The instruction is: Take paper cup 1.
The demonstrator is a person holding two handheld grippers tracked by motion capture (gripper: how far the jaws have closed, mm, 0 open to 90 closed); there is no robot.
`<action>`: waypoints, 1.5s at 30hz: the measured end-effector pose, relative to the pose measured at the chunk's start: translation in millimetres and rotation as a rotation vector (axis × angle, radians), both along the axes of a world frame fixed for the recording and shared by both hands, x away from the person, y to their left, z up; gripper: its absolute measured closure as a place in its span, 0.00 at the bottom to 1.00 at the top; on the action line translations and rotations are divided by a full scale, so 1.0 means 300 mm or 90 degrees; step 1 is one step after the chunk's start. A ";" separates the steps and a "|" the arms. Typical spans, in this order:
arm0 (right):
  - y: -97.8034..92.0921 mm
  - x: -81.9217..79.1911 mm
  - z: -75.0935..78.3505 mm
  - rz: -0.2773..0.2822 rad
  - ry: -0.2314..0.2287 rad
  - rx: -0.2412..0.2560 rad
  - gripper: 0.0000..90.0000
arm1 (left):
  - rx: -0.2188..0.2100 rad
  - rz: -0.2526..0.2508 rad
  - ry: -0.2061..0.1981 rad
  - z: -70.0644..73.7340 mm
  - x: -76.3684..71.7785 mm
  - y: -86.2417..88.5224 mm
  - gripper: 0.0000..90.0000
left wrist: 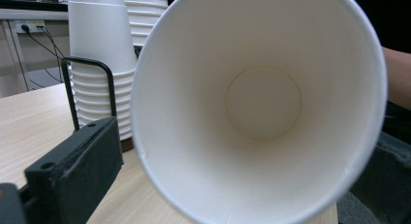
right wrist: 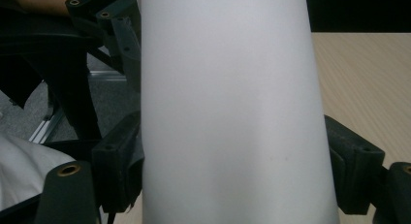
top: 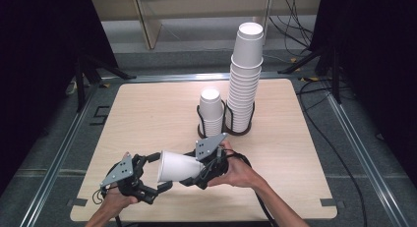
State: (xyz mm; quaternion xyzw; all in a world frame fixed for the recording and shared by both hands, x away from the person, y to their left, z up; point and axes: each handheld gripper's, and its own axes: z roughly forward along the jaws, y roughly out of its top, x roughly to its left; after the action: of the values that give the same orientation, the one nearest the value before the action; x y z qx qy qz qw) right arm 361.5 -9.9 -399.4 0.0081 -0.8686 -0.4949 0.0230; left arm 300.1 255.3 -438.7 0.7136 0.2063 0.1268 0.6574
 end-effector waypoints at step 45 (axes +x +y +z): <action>0.067 -0.070 0.017 -0.020 -0.109 -0.202 0.20 | 0.126 -0.044 -0.009 0.008 -0.004 -0.020 0.15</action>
State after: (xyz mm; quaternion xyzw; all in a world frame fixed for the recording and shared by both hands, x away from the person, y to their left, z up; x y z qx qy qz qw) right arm 340.6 10.3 -394.2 0.0331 -0.9346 -0.3495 -0.0581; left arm 298.7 249.3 -436.4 0.7807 0.1633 0.1287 0.5893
